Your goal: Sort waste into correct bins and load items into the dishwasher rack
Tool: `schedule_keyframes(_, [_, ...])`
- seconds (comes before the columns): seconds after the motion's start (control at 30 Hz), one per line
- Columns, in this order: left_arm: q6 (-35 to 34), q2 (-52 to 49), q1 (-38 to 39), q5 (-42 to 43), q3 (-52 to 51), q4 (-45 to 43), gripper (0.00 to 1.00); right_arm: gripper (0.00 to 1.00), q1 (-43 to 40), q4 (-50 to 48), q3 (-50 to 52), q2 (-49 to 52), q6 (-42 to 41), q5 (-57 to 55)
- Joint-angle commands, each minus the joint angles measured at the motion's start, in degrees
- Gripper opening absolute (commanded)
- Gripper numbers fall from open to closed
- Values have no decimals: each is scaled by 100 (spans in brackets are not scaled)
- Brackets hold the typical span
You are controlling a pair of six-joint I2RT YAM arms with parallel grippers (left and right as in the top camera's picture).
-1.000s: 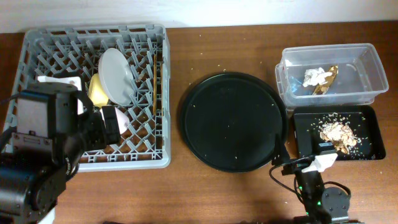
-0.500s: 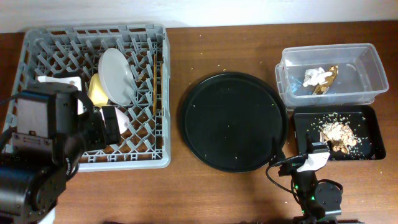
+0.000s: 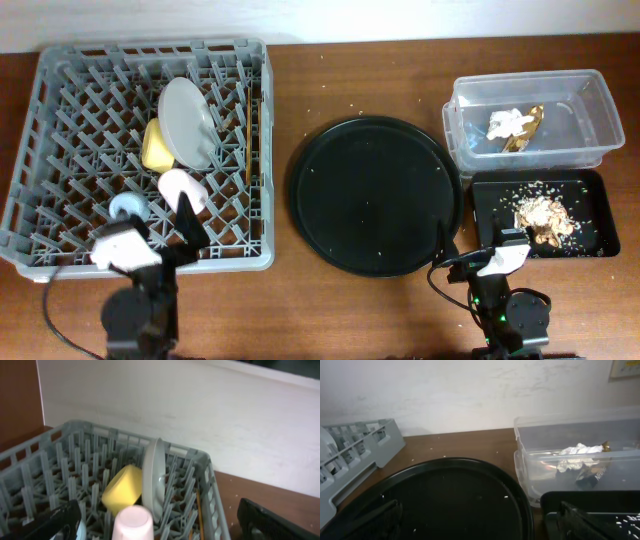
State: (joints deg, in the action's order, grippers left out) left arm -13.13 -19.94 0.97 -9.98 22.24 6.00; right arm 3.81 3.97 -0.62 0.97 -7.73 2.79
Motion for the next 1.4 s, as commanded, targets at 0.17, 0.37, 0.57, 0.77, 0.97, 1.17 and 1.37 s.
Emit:
schedule_keyframes(0.17, [-11, 1967, -28, 125, -2186, -640, 99, 98, 31, 35, 31, -24, -2, -48])
schedule_keyframes(0.37, [-9, 1928, -31, 120, -2170, -208, 99, 98, 31, 35, 31, -24, 0, -48])
schedule_keyframes(0.57, [-9, 1928, -31, 122, -2170, -208, 99, 99, 31, 35, 31, -24, 0, -48])
schedule_keyframes(0.77, [-9, 1928, -31, 122, -2170, -208, 99, 98, 31, 35, 31, -24, 0, -48])
schedule_keyframes(0.97, [-9, 1928, -31, 122, -2170, -208, 99, 99, 31, 33, 31, -24, 0, -48])
schedule_keyframes(1.17, [-9, 1928, -31, 122, -2170, -208, 99, 98, 31, 33, 31, -24, 0, -48])
schedule_keyframes(1.37, [-7, 1928, -31, 122, -2170, -208, 99, 98, 31, 33, 31, -24, 0, -48])
